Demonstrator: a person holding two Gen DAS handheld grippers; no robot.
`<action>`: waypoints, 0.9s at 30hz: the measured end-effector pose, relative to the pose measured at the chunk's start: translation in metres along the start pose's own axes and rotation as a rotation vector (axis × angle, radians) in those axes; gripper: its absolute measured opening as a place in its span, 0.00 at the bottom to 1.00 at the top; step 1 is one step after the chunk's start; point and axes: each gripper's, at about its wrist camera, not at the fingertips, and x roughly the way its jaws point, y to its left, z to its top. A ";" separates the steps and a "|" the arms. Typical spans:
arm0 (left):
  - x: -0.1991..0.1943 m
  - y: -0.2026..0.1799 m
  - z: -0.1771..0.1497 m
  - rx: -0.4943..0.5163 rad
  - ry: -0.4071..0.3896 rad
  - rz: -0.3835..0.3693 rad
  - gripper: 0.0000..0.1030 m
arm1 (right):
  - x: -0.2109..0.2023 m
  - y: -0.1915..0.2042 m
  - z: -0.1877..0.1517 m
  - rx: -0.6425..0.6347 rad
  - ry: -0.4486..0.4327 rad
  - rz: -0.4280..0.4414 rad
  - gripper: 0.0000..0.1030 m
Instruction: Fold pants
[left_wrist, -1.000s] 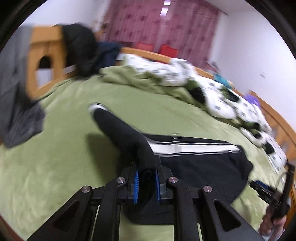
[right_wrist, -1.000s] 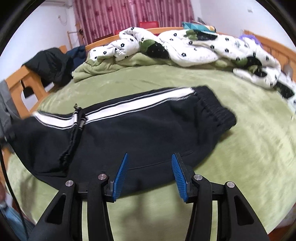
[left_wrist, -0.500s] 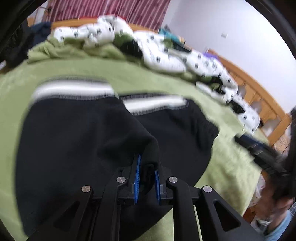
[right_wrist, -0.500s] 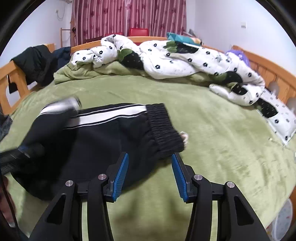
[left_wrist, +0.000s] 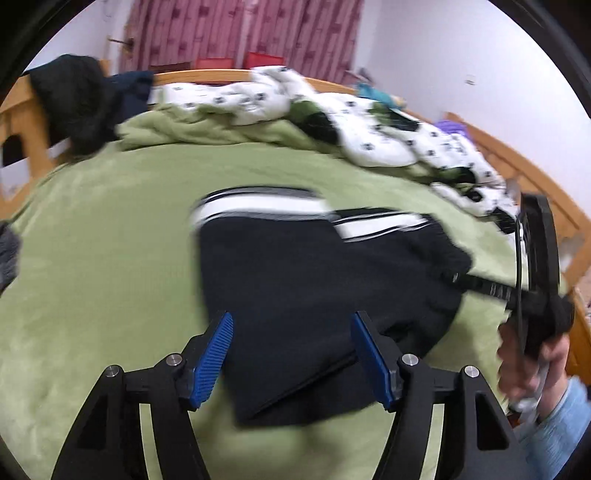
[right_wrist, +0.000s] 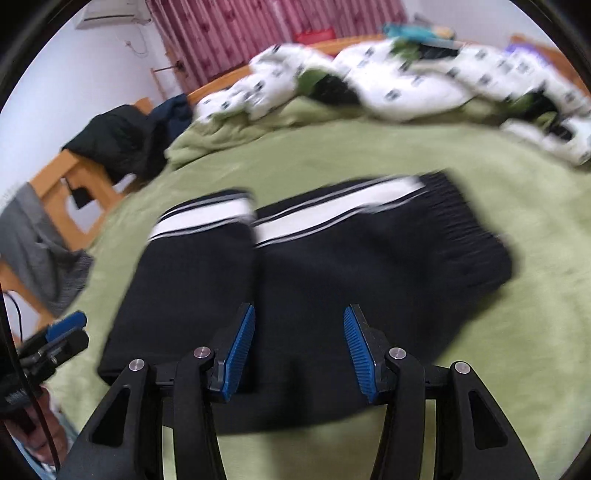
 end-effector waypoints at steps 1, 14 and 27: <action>-0.002 0.015 -0.014 -0.024 0.010 -0.009 0.62 | 0.010 0.005 0.000 0.009 0.018 0.014 0.48; 0.056 0.043 -0.072 -0.208 0.052 -0.102 0.62 | 0.055 0.021 -0.005 0.098 0.126 0.205 0.18; 0.082 -0.018 -0.054 -0.083 0.098 -0.016 0.61 | -0.017 0.003 0.037 -0.020 -0.053 0.135 0.16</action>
